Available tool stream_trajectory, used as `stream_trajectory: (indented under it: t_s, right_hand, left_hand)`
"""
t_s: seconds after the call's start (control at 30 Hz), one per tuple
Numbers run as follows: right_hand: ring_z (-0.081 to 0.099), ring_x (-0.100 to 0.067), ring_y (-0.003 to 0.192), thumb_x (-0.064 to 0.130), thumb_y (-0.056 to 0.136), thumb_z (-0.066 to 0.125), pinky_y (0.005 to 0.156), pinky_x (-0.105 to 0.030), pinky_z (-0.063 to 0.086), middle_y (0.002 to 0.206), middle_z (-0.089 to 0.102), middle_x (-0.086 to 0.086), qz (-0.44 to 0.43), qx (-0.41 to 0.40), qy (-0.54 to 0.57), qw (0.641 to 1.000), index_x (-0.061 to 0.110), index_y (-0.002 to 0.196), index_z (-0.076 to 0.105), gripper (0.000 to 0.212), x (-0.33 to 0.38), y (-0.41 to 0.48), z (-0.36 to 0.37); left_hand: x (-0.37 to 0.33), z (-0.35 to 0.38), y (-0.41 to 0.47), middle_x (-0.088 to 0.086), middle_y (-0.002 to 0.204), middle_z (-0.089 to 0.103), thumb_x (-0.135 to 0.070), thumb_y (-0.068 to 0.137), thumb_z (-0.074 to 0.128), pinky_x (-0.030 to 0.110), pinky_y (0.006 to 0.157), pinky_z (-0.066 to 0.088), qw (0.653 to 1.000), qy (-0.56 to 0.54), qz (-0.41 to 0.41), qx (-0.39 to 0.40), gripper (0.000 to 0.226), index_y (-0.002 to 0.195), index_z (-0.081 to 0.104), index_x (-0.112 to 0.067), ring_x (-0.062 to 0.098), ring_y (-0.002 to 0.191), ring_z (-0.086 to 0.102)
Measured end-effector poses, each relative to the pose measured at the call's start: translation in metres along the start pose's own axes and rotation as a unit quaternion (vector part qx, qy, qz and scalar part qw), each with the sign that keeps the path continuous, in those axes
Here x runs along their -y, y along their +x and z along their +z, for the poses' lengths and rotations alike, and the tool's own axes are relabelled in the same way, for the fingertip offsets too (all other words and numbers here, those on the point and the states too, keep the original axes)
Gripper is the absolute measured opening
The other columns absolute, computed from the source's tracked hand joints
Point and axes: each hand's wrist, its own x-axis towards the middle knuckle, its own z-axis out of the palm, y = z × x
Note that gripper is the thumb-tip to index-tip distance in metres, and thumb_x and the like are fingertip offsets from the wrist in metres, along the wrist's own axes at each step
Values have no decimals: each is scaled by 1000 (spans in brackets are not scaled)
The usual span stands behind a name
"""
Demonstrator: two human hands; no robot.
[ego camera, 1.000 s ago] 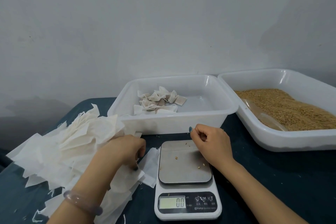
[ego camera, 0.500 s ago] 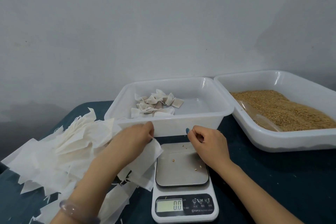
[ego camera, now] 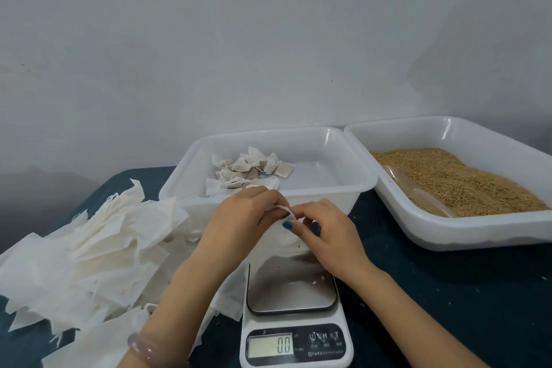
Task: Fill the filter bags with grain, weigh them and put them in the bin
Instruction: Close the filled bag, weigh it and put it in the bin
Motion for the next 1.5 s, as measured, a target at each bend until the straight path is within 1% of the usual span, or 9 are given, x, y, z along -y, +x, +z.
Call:
stream_trajectory:
  t_s: [0.1, 0.3, 0.43, 0.6, 0.73, 0.83, 0.9, 1.13, 1.5]
  right_hand:
    - [53, -2, 78, 42, 89, 66, 65, -28, 46, 75, 56, 18, 22, -23, 11, 999, 40, 88, 69, 4, -2, 1, 1]
    - [54, -6, 64, 33, 83, 77, 64, -33, 46, 68, 68, 7, 118, -15, 199, 973, 30, 72, 75, 11, -3, 6, -3]
    - [50, 1, 56, 16, 82, 79, 58, -16, 40, 58, 62, 12, 139, -23, 254, 957, 29, 66, 73, 21, -4, 7, -2]
    - [52, 1, 53, 24, 79, 80, 58, -14, 45, 55, 61, 11, 144, -21, 293, 945, 24, 58, 65, 25, -1, 6, -2]
    - [50, -2, 51, 42, 72, 75, 56, -14, 42, 51, 58, 9, 146, -13, 308, 940, 18, 58, 60, 32, 2, 6, -2]
    - [50, -3, 52, 46, 72, 73, 57, -15, 43, 52, 55, 10, 144, -1, 314, 938, 20, 57, 59, 34, 3, 5, -3]
    - [48, 0, 52, 41, 75, 74, 56, -13, 41, 53, 54, 11, 130, 22, 331, 934, 22, 57, 60, 30, 5, 5, -3]
    - [45, -4, 54, 41, 75, 74, 53, -14, 37, 56, 56, 9, 104, 59, 321, 939, 26, 59, 65, 23, 8, 6, -9]
    - [57, 4, 61, 8, 96, 61, 54, -8, 40, 70, 66, 16, 98, 102, 330, 934, 22, 88, 71, 19, 9, 7, -15]
  left_hand:
    - [-2, 6, 0, -14, 86, 66, -29, 90, 69, 32, 70, 50, 999, 10, -33, -25, 4, 95, 69, -30, 6, 84, 59]
    - [8, 12, -13, -20, 91, 70, -23, 78, 83, 11, 77, 47, 962, -203, -164, -74, 26, 97, 67, -30, 1, 92, 66]
    - [13, 15, -20, -20, 91, 69, -22, 79, 83, 15, 59, 49, 945, -256, -195, -56, 24, 96, 69, -32, 0, 73, 61]
    - [13, 16, -21, -13, 93, 71, -43, 80, 72, 22, 64, 55, 926, -310, -213, -36, 26, 103, 66, -34, 7, 81, 68]
    - [12, 19, -23, -12, 112, 66, -47, 78, 77, 28, 82, 55, 949, -259, -178, -34, 53, 124, 51, -44, 11, 98, 64]
    - [13, 17, -24, -15, 141, 40, -57, 68, 79, 12, 102, 35, 997, -71, -35, 3, 79, 138, 43, -45, 1, 128, 42]
    - [8, 20, -23, -7, 140, 41, -60, 67, 74, 23, 105, 35, 999, 29, 4, 21, 79, 138, 49, -37, 12, 128, 40]
    - [1, 19, -23, 2, 100, 58, -38, 73, 55, 30, 77, 39, 990, 133, 26, 27, 49, 114, 59, -12, 24, 88, 55]
    - [3, 13, -27, -6, 96, 48, -35, 84, 40, 23, 69, 25, 994, 80, -37, 59, 42, 117, 54, -13, 16, 82, 48]
